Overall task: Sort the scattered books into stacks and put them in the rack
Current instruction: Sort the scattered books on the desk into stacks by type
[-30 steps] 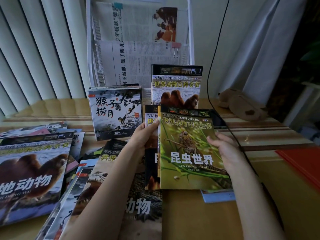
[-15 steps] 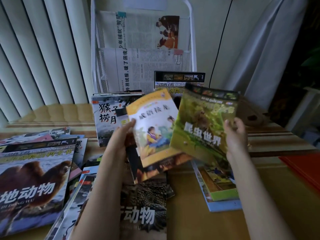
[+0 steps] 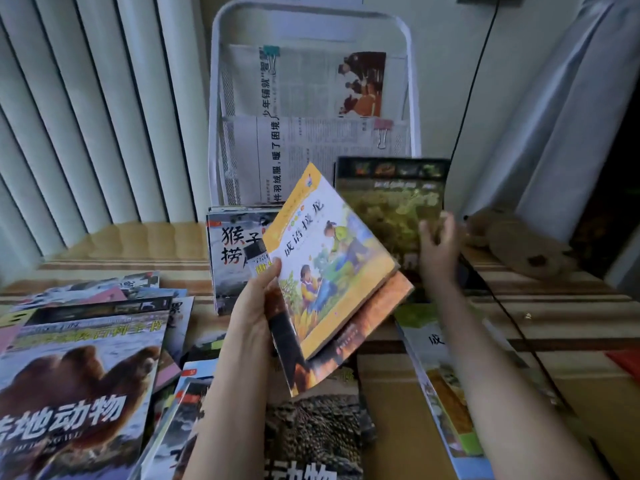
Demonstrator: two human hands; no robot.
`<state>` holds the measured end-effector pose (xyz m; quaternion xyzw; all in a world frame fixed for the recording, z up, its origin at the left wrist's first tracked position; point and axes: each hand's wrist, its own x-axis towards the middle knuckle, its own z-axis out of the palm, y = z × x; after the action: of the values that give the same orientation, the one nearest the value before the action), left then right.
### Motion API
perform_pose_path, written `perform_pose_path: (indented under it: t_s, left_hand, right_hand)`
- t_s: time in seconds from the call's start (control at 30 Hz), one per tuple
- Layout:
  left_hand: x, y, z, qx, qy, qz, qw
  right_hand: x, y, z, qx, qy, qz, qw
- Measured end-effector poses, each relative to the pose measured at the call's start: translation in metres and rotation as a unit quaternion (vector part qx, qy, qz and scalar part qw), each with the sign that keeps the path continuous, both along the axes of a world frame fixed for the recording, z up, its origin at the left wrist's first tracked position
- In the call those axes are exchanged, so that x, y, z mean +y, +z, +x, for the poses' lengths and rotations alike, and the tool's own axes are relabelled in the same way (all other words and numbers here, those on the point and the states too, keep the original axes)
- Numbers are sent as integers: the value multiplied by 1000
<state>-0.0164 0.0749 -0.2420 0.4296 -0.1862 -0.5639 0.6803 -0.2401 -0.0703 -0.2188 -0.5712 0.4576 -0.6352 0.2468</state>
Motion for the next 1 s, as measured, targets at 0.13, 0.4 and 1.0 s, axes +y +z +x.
perform_pose_path:
  t_s: [0.13,0.4,1.0]
  left_hand:
    - [-2,5,-8,-13,8,-14,1000]
    - [-6,8,-23,-124,64,-26,990]
    - [-64,96,-74,-417,233,-217,851]
  right_hand:
    - [2,-21,15,45,-48,-64,996]
    - [57,23,-9,149,309,273,899]
    - [65,-21,-64,-350,159,188,904]
